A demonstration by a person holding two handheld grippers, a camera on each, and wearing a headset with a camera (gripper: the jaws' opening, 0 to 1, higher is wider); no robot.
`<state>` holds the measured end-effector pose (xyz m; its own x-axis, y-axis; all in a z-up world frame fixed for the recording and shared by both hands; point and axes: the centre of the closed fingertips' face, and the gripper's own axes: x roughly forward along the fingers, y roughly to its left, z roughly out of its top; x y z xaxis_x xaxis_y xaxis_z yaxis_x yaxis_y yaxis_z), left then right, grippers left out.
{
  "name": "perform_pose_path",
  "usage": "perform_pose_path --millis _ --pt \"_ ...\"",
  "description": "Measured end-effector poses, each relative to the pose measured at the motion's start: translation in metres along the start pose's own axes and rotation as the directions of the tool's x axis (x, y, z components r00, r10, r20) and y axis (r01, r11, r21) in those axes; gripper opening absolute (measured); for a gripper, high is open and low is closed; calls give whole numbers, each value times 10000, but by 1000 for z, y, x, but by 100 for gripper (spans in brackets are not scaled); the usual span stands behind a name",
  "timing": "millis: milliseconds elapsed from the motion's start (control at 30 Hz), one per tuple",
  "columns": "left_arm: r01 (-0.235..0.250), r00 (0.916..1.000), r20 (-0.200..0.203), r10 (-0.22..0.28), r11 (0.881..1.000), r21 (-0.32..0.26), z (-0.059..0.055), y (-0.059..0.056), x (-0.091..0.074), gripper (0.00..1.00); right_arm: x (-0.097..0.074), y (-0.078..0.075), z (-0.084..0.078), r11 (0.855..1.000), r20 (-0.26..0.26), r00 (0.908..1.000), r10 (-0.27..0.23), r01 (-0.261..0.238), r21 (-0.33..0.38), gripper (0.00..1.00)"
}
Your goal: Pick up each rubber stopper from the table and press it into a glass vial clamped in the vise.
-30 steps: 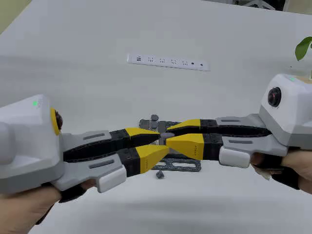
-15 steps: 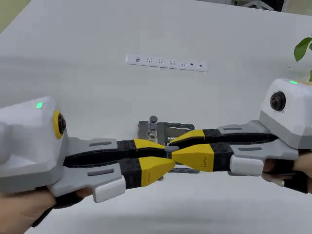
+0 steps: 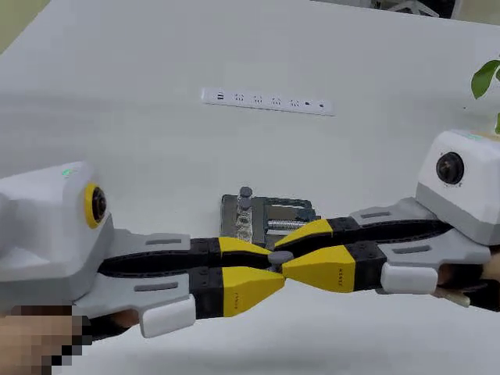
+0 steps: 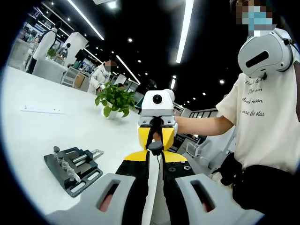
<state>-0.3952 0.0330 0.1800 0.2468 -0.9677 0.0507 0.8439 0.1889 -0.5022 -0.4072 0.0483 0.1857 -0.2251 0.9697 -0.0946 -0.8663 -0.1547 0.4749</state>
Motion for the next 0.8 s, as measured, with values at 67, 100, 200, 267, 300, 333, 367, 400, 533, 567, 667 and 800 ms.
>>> perform_pose_path --millis 67,100,200,267,300,333,367,400,533,567,667,800 --pt "53 10000 56 -53 10000 22 1 -2 0 4 0 1 0 10000 28 10000 85 -85 -4 6" --pt "16 10000 63 -16 10000 23 0 -2 0 4 -1 1 1 10000 24 10000 78 -78 -31 6" --pt "0 10000 74 0 10000 49 0 -3 0 4 -1 2 1 9999 -4 10000 98 -98 -86 6" --pt "13 10000 60 -14 10000 33 0 -3 0 4 -1 2 0 9999 -48 9999 104 -105 -51 6" --pt "-8 10000 45 8 10000 64 -1 -3 0 4 -1 2 0 9999 -58 9999 88 -88 -70 6" --pt "-44 10000 14 43 9999 105 -1 -3 1 4 -1 2 -1 9999 -90 9999 52 -53 -89 6" --pt "-7 10000 -51 7 10000 88 -2 -3 1 4 -1 2 -2 9999 -164 9998 73 -74 -83 6" --pt "-12 10000 -76 13 10000 94 -3 -3 1 4 -1 2 -2 10000 -192 9998 58 -59 -60 6" --pt "-180 9996 -210 186 9995 272 -5 0 2 3 -3 0 -6 9999 -418 9990 -125 126 22 7" --pt "-194 9995 -226 202 9993 333 -5 1 2 3 -4 0 -6 9999 -443 9989 -131 132 23 7" --pt "-471 9975 -496 504 9968 646 -8 5 2 3 -5 -4 -8 9994 -597 9977 -325 334 129 13" --pt "-1008 9848 -1256 1200 9836 1499 -19 16 1 3 -15 -19 -11 9941 -1343 9853 -1059 1019 -363 17"
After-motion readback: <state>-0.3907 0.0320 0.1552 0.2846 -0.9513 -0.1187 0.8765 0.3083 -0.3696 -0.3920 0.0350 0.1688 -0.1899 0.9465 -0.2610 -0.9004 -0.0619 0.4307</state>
